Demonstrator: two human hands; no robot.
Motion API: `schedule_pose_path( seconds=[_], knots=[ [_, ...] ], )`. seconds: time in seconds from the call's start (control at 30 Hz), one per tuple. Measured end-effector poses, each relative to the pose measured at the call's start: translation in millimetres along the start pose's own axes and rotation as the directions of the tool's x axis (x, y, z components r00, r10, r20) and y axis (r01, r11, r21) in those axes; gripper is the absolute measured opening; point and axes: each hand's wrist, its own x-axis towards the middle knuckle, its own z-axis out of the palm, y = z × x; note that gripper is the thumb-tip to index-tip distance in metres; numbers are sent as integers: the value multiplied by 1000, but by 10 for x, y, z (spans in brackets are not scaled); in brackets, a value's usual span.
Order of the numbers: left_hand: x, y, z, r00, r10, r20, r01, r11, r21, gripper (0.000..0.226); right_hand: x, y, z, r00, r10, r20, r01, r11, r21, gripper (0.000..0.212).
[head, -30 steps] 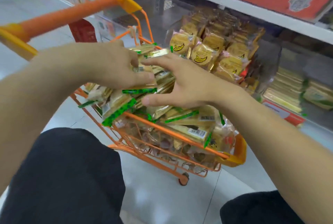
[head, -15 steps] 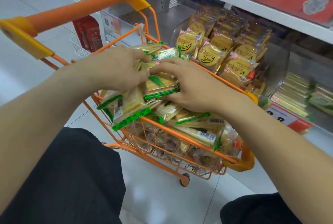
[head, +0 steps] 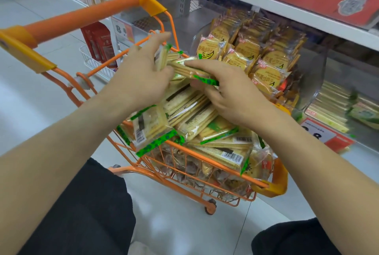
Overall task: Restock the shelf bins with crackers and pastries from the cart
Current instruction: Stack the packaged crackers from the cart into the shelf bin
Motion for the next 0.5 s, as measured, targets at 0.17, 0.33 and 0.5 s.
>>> schedule_pose_path(
  seconds=[0.17,0.33,0.5],
  knots=[
    [15,33,91,975,20,-222,-79,962,-261,63,-20,-29,-30,991,-21,-130,31,997,71,35],
    [65,-7,216,951,-238,-197,57,762,-645,66,-42,-10,-6,972,45,-229,-19,993,116,34],
    [177,30,286,950,-297,-94,47,438,-898,53,-56,-57,13,935,203,-289,-42,877,479,36]
  ],
)
